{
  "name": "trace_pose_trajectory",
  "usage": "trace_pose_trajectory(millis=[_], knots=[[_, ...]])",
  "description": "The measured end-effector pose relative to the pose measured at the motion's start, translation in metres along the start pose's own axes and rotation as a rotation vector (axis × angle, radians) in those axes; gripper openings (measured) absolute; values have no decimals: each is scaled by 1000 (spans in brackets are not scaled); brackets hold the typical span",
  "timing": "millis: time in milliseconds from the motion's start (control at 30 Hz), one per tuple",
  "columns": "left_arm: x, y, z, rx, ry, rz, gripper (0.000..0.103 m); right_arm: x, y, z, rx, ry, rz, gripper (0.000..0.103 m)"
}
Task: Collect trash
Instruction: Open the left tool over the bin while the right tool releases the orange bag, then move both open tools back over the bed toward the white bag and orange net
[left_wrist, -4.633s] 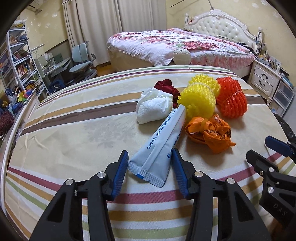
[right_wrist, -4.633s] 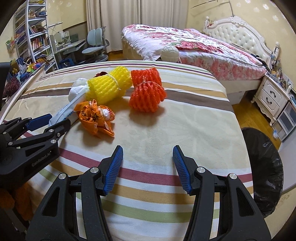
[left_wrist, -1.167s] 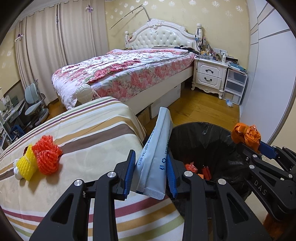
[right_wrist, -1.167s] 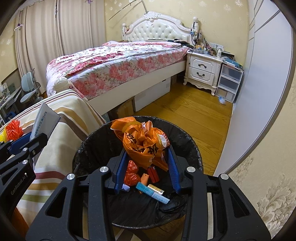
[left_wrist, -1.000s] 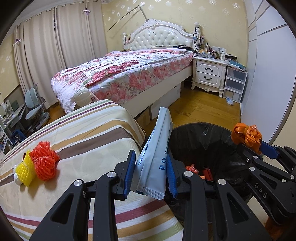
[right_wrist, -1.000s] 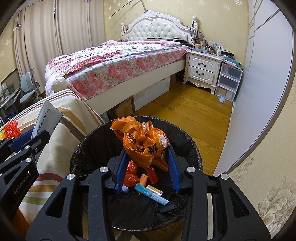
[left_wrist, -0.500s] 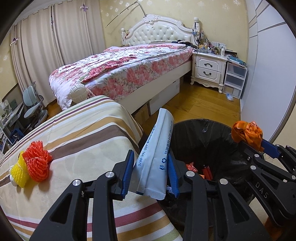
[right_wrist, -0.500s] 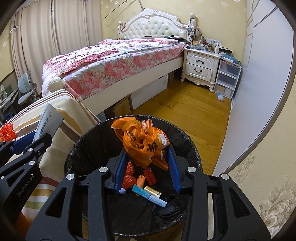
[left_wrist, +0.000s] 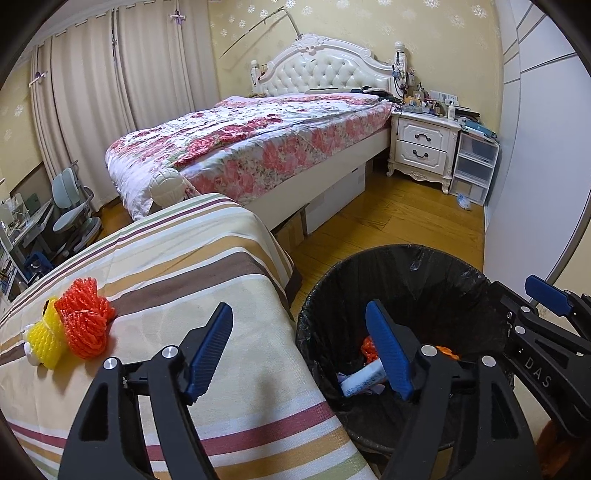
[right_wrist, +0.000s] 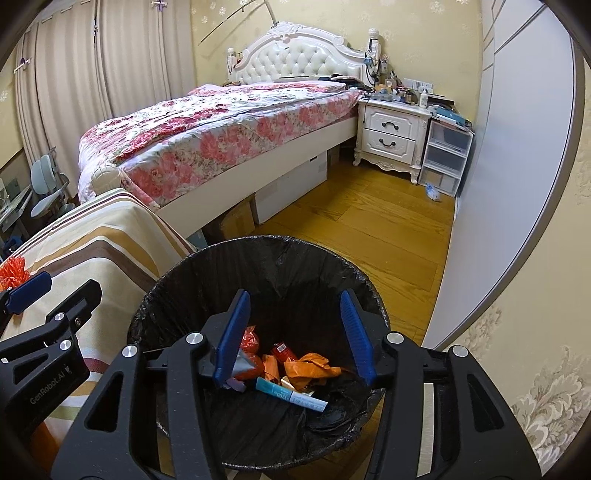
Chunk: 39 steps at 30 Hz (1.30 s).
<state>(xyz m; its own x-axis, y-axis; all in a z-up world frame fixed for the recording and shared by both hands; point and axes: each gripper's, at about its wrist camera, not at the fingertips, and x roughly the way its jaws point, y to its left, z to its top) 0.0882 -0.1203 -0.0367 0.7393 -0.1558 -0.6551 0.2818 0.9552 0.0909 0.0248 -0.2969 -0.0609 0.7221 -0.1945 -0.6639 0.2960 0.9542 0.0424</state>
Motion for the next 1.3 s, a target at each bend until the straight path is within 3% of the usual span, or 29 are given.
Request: trace_pose_trajectory(millis=[467, 967, 1300], knots=[[-28, 52, -21, -62, -6, 109, 74, -15, 37, -8, -26, 25, 82, 56], [-54, 176, -74, -229, 85, 310, 74, -30, 157, -26, -217, 73, 269, 57], [-57, 232, -95, -297, 151, 361, 74, -31, 230, -37, -350, 127, 333, 57]])
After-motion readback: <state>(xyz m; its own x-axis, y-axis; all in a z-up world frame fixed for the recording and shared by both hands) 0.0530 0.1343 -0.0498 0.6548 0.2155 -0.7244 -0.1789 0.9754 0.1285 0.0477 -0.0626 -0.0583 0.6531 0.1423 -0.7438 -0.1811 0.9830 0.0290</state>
